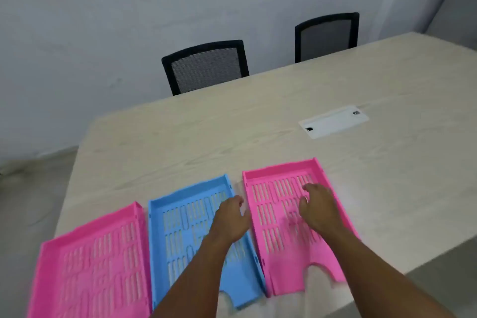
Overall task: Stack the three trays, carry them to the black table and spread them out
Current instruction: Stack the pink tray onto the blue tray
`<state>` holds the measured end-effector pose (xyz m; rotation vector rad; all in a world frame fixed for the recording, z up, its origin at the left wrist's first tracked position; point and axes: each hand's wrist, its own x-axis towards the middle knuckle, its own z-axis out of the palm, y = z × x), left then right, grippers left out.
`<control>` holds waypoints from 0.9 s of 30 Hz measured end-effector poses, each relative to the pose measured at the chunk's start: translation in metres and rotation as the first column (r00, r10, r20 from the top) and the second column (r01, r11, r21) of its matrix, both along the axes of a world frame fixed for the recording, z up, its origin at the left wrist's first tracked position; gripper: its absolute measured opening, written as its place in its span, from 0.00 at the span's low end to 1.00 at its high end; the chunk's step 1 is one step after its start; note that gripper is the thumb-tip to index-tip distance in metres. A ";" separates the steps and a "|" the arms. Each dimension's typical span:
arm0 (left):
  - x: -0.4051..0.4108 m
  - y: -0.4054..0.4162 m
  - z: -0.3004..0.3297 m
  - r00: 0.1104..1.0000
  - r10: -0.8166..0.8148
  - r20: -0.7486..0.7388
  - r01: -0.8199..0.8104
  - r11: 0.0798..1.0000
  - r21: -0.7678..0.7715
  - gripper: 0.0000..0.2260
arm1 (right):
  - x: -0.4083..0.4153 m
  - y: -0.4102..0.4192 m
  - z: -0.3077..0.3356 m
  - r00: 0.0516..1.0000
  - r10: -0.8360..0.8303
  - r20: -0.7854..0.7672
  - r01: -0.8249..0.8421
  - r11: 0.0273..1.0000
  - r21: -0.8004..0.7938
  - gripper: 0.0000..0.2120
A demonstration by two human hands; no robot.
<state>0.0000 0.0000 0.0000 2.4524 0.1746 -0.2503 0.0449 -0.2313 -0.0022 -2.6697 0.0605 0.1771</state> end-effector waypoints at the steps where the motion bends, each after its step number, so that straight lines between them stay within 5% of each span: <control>1: -0.001 -0.009 -0.005 1.000 0.016 -0.017 -0.017 1.000 -0.025 0.16 | -0.003 -0.011 -0.004 0.999 -0.038 -0.006 0.038 0.999 -0.037 0.21; 7: -0.001 -0.051 -0.020 0.982 0.082 -0.172 -0.108 0.984 -0.145 0.29 | -0.007 -0.056 -0.026 0.984 -0.170 -0.047 0.169 0.985 -0.024 0.28; 11: 0.002 -0.064 -0.026 0.953 0.163 -0.254 -0.216 0.956 -0.197 0.36 | -0.002 -0.064 -0.030 0.974 -0.191 -0.118 0.198 0.979 0.055 0.23; 20: 0.014 -0.070 -0.031 0.948 0.313 -0.066 -0.311 0.853 -0.419 0.27 | 0.027 -0.078 -0.005 0.978 -0.207 -0.035 0.209 0.976 0.063 0.19; 27: 0.032 -0.043 0.003 0.851 0.523 0.052 -0.424 0.742 -0.520 0.29 | 0.057 -0.042 0.032 0.972 -0.200 0.123 0.186 0.976 0.118 0.19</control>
